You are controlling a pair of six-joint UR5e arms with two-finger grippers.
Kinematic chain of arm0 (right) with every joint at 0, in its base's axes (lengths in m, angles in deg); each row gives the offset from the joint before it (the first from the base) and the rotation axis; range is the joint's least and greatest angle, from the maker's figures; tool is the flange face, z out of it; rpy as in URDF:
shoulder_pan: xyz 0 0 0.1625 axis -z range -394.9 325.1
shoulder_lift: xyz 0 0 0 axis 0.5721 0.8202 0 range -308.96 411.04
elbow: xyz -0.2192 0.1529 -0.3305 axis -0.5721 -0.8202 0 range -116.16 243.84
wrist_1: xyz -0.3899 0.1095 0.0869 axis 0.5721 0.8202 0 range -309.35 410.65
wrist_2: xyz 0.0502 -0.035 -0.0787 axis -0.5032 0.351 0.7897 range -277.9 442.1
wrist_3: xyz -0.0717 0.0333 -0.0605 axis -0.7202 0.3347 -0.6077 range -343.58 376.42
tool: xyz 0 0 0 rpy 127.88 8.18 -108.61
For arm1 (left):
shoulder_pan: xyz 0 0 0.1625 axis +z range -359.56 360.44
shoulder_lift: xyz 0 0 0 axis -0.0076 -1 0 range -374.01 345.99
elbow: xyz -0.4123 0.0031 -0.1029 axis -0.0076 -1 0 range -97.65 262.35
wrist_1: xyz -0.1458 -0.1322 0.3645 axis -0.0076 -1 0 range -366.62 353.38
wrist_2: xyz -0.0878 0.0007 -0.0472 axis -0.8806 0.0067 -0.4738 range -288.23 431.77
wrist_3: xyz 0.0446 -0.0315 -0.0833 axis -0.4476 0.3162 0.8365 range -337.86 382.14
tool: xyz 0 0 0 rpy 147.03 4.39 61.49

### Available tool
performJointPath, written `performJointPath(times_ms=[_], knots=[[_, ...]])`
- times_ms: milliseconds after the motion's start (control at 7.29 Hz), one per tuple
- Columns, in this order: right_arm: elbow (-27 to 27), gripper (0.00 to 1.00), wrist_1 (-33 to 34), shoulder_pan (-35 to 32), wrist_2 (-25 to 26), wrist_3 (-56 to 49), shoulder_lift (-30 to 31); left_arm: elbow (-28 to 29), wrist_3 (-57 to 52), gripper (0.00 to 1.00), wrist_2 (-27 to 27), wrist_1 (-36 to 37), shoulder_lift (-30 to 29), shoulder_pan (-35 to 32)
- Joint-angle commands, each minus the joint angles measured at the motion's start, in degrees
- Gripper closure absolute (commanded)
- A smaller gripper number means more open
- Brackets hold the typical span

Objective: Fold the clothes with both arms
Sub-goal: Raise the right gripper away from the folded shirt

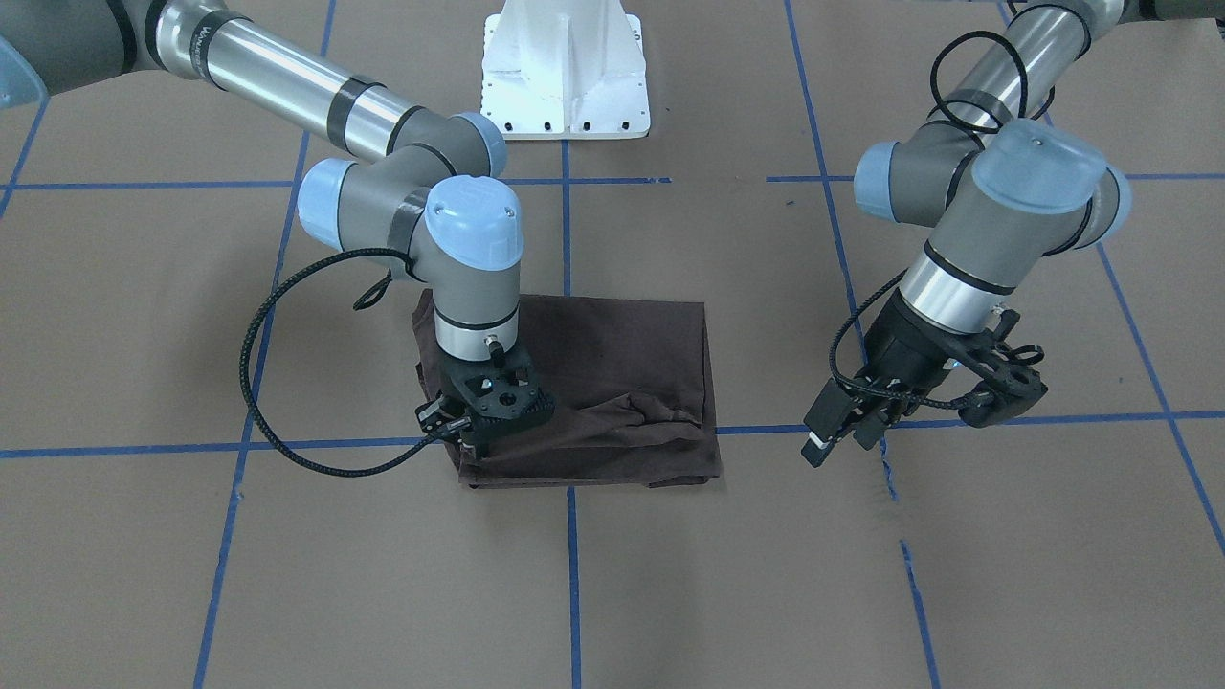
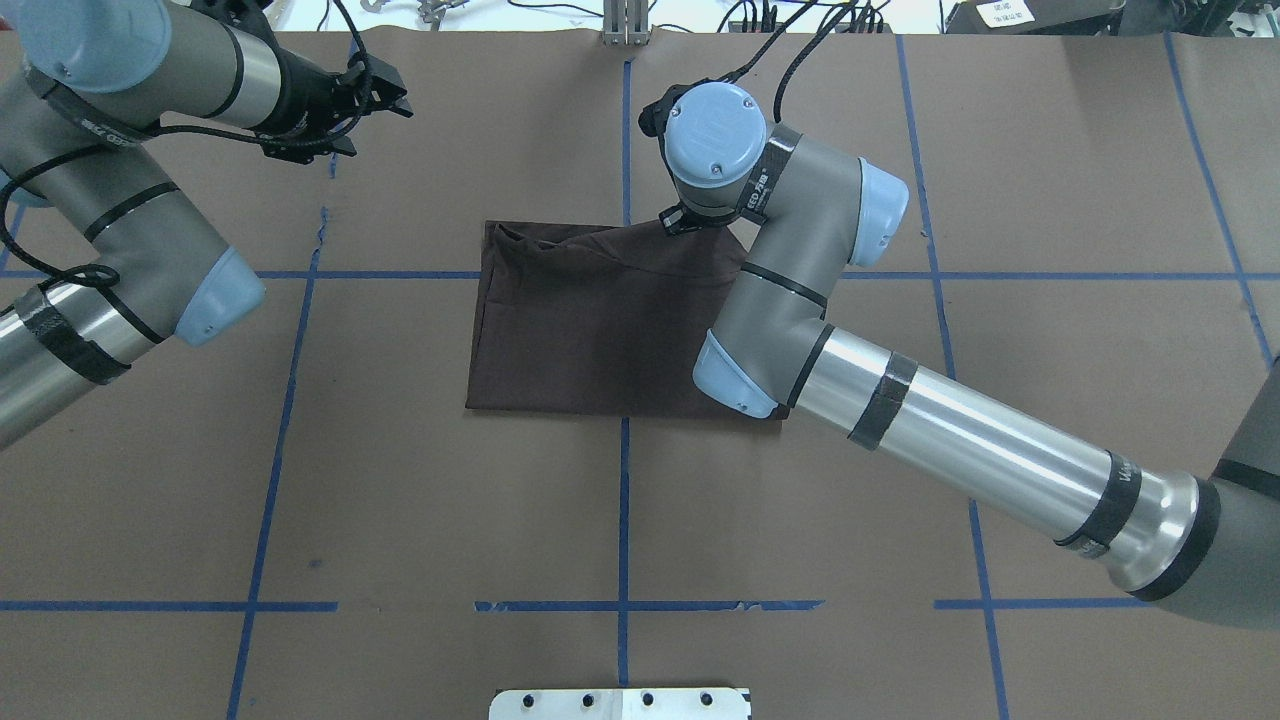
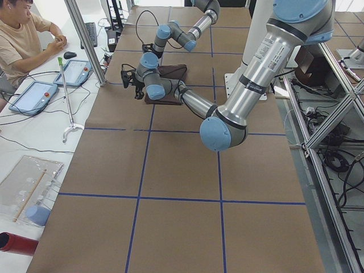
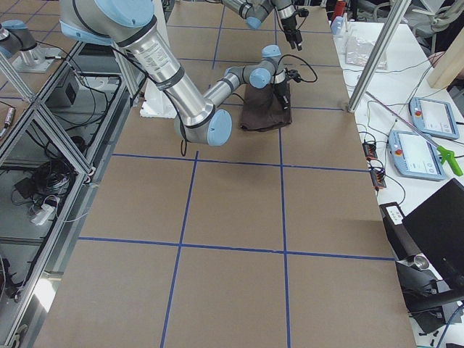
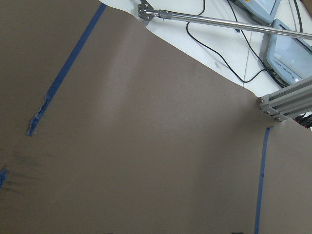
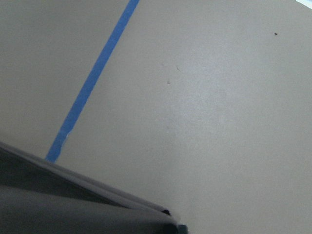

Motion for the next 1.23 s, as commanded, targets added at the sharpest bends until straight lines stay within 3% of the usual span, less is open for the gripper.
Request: performJointPath(times_ms=[0, 137, 274, 411, 823, 1097], knots=[[-3.0, 1.0, -1.6, -1.0, 0.0, -0.7, -0.4, 0.0, 0.3, 0.15, 0.0, 0.0, -0.1, 0.1], [-3.3, 1.0, -1.6, -0.9, 0.0, -0.7, -0.4, 0.0, 0.3, 0.14, 0.0, 0.0, -0.1, 0.1], [-3.3, 0.01, -1.6, -0.9, 0.0, -0.4, -0.4, 0.0, 0.3, 0.14, 0.0, 0.0, -0.1, 0.2], [-3.3, 0.0, -2.0, -1.7, -0.4, -0.6, -0.4, 0.0, 0.3, 0.14, 0.0, 0.0, -0.1, 0.2], [-2.6, 0.0, -3.8, -10.4, -17.9, -3.6, 3.5, -0.4, -1.0, 0.15, -0.3, -1.0, 1.3, -0.2], [4.3, 0.0, -3.0, -17.5, -26.0, -3.1, 13.1, -2.2, -17.0, 0.15, -4.2, -0.6, 5.8, -1.1]])
